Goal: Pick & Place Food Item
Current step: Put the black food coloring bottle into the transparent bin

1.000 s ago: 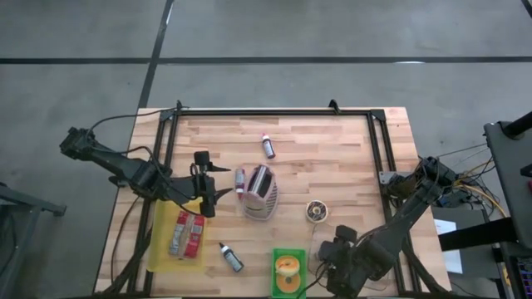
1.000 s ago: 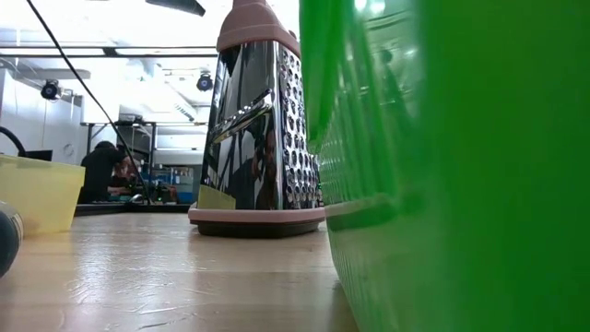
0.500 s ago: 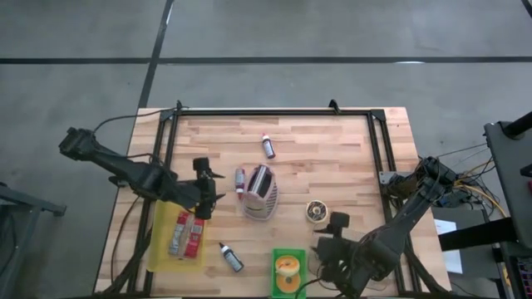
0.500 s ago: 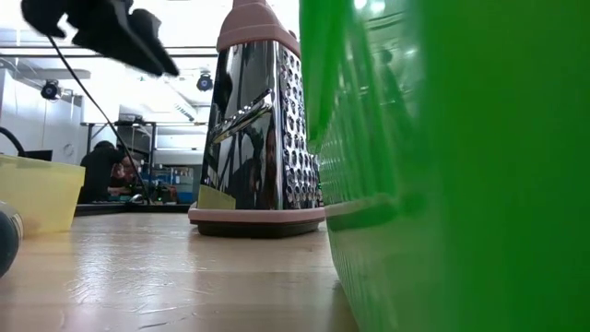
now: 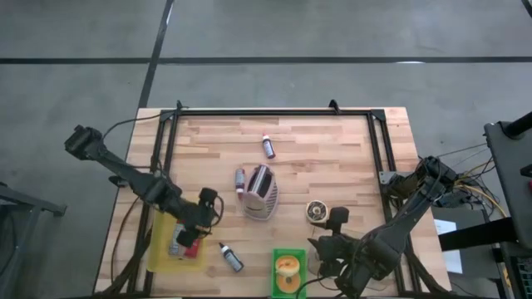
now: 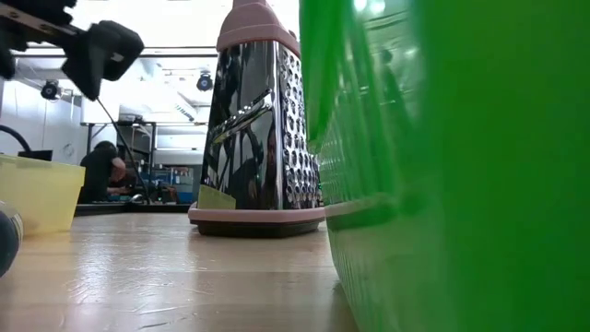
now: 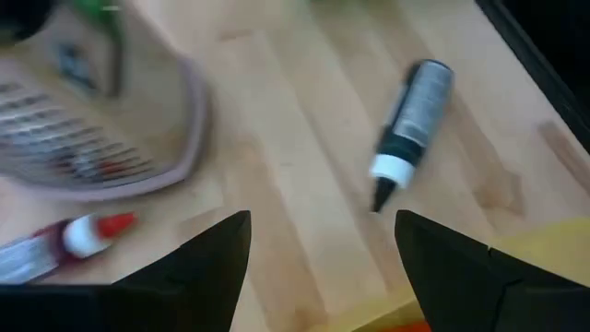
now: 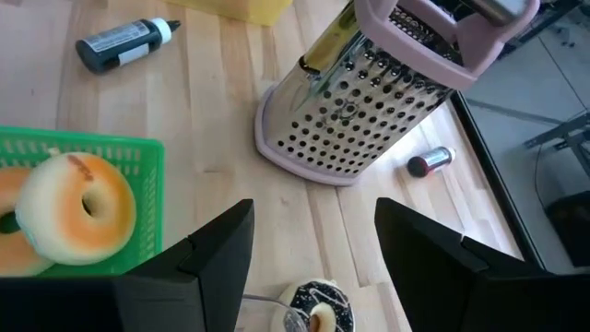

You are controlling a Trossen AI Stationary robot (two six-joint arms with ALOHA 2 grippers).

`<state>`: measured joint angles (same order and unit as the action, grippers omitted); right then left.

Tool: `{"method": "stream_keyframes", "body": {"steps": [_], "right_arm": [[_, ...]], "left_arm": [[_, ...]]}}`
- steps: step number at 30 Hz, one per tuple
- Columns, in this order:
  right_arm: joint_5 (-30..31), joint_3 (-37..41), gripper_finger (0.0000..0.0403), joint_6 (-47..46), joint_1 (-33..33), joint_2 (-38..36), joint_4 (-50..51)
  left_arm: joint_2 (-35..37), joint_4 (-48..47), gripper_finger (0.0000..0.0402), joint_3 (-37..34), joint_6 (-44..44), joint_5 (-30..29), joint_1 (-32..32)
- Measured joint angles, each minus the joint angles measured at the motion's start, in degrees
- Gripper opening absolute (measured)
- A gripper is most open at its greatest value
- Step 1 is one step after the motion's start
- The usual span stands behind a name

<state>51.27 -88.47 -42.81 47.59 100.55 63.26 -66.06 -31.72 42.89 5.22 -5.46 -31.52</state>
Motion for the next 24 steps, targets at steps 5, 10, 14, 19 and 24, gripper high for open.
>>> {"method": "stream_keyframes", "body": {"steps": [5, 10, 14, 19, 24], "right_arm": [[0.0, 0.0, 0.0224, 0.0, 0.0, 0.0, 0.3], [-0.1, 0.0, 0.0224, -0.5, 0.0, 0.0, 0.9], [-0.2, 0.0, 0.0224, -0.5, 0.0, 0.0, 0.9], [-0.7, 0.0, 0.0224, -0.6, 0.0, -0.1, 0.9], [-0.7, 0.0, 0.0224, -0.7, 0.0, -0.1, 1.0]], "left_arm": [[-5.7, 4.1, 0.0273, 1.6, -0.3, 1.4, -2.4], [-13.2, 4.1, 0.0273, 3.8, 0.5, 4.2, -2.7], [-17.7, 4.1, 0.0273, 5.3, 0.2, 5.1, -3.3], [-22.0, 7.1, 0.0273, 6.6, 0.2, 7.6, -4.0], [-25.3, 8.4, 0.0273, 8.2, -0.3, 8.0, -4.6]]}}
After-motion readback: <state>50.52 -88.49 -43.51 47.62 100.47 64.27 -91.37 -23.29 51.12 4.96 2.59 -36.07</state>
